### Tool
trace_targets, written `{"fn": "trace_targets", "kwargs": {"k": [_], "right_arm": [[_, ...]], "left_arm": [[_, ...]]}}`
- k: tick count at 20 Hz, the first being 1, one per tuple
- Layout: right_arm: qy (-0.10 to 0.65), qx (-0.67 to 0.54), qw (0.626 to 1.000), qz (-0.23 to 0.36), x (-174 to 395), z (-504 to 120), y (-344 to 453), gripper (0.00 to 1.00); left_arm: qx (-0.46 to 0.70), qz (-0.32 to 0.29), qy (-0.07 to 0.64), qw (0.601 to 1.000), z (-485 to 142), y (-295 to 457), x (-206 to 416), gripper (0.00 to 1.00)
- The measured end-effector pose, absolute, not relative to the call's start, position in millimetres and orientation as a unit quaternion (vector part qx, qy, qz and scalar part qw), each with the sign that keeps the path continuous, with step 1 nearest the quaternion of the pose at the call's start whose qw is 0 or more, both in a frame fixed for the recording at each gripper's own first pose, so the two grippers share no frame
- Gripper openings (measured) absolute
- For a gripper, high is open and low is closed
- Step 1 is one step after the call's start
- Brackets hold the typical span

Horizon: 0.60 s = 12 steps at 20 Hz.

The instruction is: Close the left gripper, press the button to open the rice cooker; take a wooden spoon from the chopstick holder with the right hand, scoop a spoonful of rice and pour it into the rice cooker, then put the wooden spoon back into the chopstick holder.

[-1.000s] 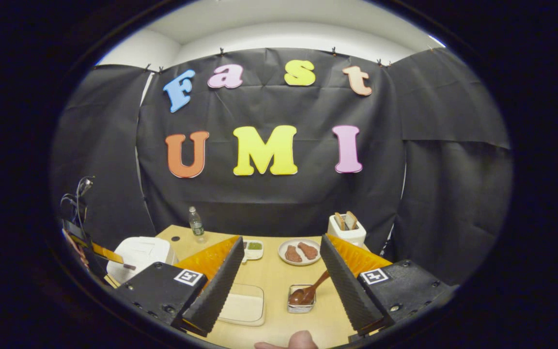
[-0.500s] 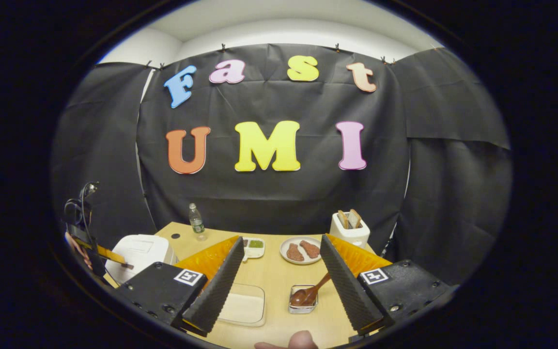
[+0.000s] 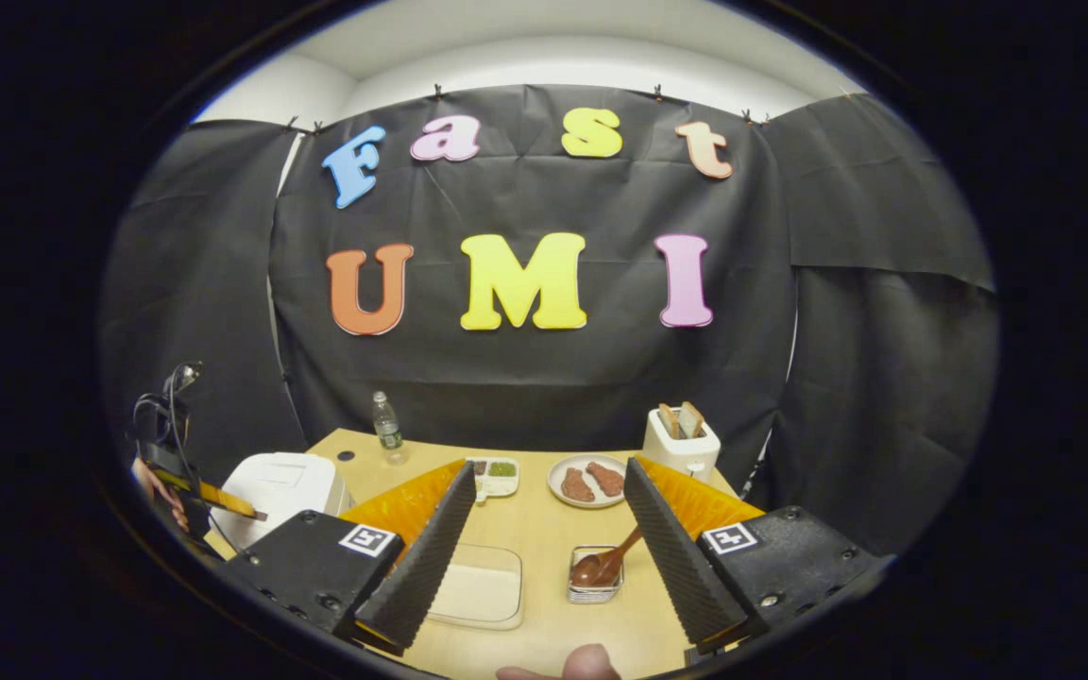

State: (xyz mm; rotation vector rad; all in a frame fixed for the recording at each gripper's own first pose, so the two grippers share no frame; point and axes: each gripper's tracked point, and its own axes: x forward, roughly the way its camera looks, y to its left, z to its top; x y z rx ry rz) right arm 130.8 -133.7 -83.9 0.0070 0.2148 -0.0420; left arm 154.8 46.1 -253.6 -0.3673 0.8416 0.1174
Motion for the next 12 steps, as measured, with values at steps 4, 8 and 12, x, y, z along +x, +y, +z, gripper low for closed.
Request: {"fn": "trace_targets", "kwargs": {"k": [4,8,12], "right_arm": [[0.096,0.005,0.995,-0.028,120.7,-74.9,-141.0,1.0],[0.096,0.016,0.995,-0.026,112.6,-70.6,-137.9,1.0],[0.085,0.009,0.996,-0.023,108.0,-60.7,-135.9,1.0]], "left_arm": [[-0.156,0.055,0.328,0.93,-205.9,47.3,169.3,0.01],[-0.111,0.056,0.258,0.958,-153.6,51.1,194.7,0.08],[-0.088,0.036,0.165,0.982,-83.0,42.3,208.1,0.26]]}}
